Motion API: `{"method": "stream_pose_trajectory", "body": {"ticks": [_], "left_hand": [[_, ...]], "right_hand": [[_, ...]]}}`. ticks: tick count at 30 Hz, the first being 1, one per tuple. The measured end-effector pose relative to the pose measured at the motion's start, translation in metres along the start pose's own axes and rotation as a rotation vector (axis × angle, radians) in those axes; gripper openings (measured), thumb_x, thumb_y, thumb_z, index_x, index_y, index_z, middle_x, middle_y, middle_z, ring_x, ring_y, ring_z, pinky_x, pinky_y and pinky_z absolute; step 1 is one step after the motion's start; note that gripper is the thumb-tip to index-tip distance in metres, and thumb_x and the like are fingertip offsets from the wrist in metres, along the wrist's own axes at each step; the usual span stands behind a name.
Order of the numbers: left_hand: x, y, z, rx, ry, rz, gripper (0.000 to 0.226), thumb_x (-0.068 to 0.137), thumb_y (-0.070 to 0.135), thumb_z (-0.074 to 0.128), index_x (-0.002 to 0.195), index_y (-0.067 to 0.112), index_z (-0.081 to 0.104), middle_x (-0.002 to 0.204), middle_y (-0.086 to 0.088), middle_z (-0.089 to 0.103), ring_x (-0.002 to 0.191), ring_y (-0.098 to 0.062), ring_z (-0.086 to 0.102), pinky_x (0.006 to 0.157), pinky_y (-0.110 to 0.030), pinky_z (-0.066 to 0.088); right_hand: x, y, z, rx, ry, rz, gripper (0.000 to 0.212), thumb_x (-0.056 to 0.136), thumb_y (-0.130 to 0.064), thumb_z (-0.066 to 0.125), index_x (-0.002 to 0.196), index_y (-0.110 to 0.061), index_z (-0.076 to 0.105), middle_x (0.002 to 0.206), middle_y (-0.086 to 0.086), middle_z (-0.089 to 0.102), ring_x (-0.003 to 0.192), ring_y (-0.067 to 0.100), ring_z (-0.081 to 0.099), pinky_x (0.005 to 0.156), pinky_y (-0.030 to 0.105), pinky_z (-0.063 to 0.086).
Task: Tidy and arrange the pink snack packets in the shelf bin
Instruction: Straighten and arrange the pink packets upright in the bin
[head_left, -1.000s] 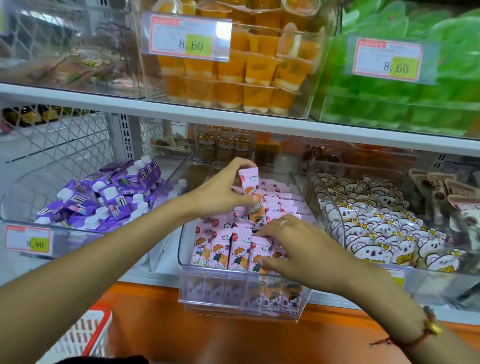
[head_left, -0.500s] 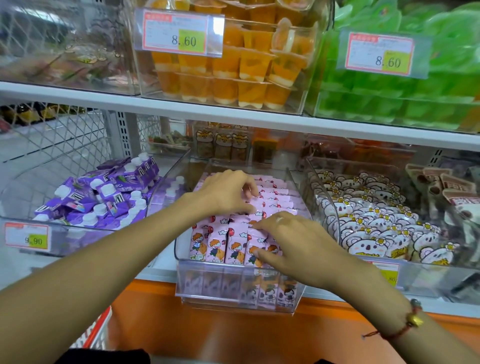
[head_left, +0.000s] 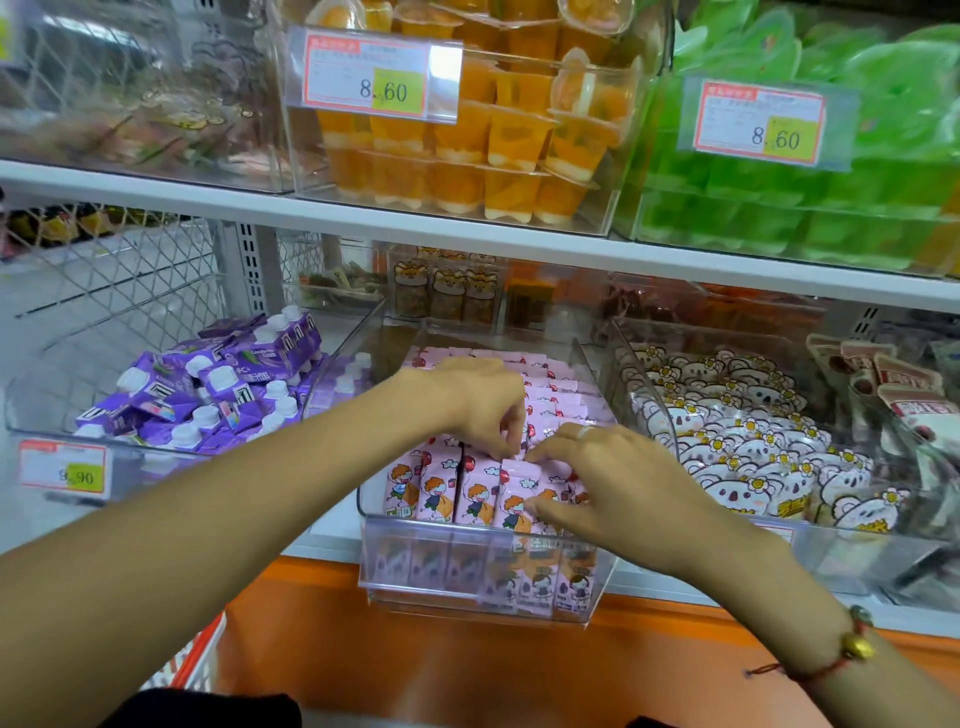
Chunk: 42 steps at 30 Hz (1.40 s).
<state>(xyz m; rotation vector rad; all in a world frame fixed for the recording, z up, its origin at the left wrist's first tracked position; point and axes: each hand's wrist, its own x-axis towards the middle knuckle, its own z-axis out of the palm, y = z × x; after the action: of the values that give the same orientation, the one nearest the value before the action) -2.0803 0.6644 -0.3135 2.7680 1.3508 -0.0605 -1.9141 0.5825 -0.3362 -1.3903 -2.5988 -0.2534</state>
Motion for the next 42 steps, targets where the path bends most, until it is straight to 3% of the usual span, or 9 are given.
{"method": "stream_pose_trajectory", "body": {"ticks": [6, 10, 15, 19, 23, 26, 29, 33, 42], "left_hand": [[-0.005, -0.001, 0.002, -0.109, 0.035, -0.016, 0.004, 0.089, 0.024, 0.063, 0.088, 0.024, 0.067, 0.080, 0.013, 0.057, 0.087, -0.011, 0.052, 0.076, -0.033, 0.046], [-0.020, -0.007, 0.010, -0.436, 0.340, -0.071, 0.006, 0.093, 0.023, 0.060, 0.096, 0.019, 0.063, 0.096, 0.009, 0.062, 0.096, -0.010, 0.059, 0.085, -0.031, 0.049], [-0.040, 0.004, 0.015, -0.664, 0.763, -0.131, 0.011, 0.091, 0.016, 0.061, 0.091, 0.026, 0.061, 0.091, 0.010, 0.067, 0.090, -0.006, 0.063, 0.085, -0.032, 0.052], [-0.059, 0.018, 0.012, -0.806, 1.015, -0.109, 0.013, 0.089, 0.012, 0.064, 0.089, 0.024, 0.062, 0.087, 0.014, 0.068, 0.086, -0.004, 0.066, 0.083, -0.026, 0.054], [-0.074, 0.027, 0.001, -0.949, 1.178, -0.052, 0.015, 0.090, 0.012, 0.064, 0.088, 0.026, 0.059, 0.087, 0.014, 0.068, 0.085, -0.003, 0.065, 0.079, -0.020, 0.052], [-0.078, 0.034, 0.001, -1.025, 1.164, -0.021, 0.014, 0.090, 0.011, 0.065, 0.093, 0.024, 0.060, 0.090, 0.013, 0.069, 0.088, 0.001, 0.066, 0.077, -0.013, 0.050], [-0.080, 0.030, 0.008, -1.077, 1.103, -0.040, 0.018, 0.091, 0.011, 0.063, 0.107, 0.018, 0.059, 0.103, 0.010, 0.069, 0.095, 0.000, 0.066, 0.083, -0.014, 0.050], [-0.079, 0.026, 0.024, -1.051, 0.877, -0.111, 0.023, 0.088, 0.014, 0.067, 0.108, 0.023, 0.060, 0.112, 0.011, 0.065, 0.098, 0.001, 0.062, 0.079, -0.012, 0.049], [-0.074, 0.030, 0.040, -0.985, 0.777, -0.141, 0.038, 0.075, 0.037, 0.078, 0.107, 0.031, 0.059, 0.104, 0.024, 0.062, 0.091, 0.005, 0.060, 0.071, -0.015, 0.052]], "right_hand": [[-0.001, 0.001, 0.001, 0.035, -0.005, 0.015, 0.046, 0.091, -0.055, 0.049, 0.131, -0.032, 0.049, 0.116, -0.009, 0.056, 0.107, 0.019, 0.053, 0.086, 0.028, 0.038], [0.000, 0.000, 0.002, 0.050, 0.019, 0.028, 0.046, 0.090, -0.055, 0.051, 0.130, -0.033, 0.050, 0.113, -0.010, 0.058, 0.105, 0.018, 0.054, 0.082, 0.027, 0.037], [0.002, -0.003, 0.002, 0.080, 0.066, 0.064, 0.043, 0.083, -0.058, 0.060, 0.119, -0.036, 0.055, 0.109, -0.014, 0.061, 0.102, 0.014, 0.057, 0.072, 0.026, 0.039], [0.005, -0.004, 0.000, 0.322, 0.167, 0.191, 0.053, 0.071, -0.071, 0.058, 0.105, -0.032, 0.047, 0.099, -0.018, 0.051, 0.095, 0.006, 0.054, 0.074, 0.029, 0.046], [0.010, -0.014, -0.006, 0.830, 0.289, 0.263, 0.063, 0.069, -0.070, 0.053, 0.119, -0.032, 0.047, 0.115, -0.022, 0.054, 0.105, -0.003, 0.054, 0.084, 0.024, 0.047], [0.014, -0.021, -0.008, 0.876, 0.324, 0.173, 0.044, 0.082, -0.048, 0.063, 0.122, -0.030, 0.056, 0.109, -0.019, 0.063, 0.100, 0.002, 0.060, 0.083, 0.024, 0.050], [0.019, -0.022, -0.007, 1.010, 0.378, 0.268, 0.025, 0.087, -0.025, 0.067, 0.112, -0.021, 0.063, 0.100, -0.008, 0.068, 0.088, 0.006, 0.066, 0.074, 0.019, 0.053], [0.021, -0.020, -0.010, 1.511, 0.292, 0.494, 0.023, 0.089, -0.020, 0.065, 0.108, -0.007, 0.065, 0.085, 0.001, 0.070, 0.072, 0.006, 0.065, 0.071, 0.020, 0.056], [0.020, -0.024, -0.005, 1.494, 0.282, 0.470, 0.027, 0.087, -0.018, 0.066, 0.112, -0.007, 0.062, 0.092, 0.004, 0.075, 0.084, 0.014, 0.072, 0.073, 0.021, 0.057]]}}
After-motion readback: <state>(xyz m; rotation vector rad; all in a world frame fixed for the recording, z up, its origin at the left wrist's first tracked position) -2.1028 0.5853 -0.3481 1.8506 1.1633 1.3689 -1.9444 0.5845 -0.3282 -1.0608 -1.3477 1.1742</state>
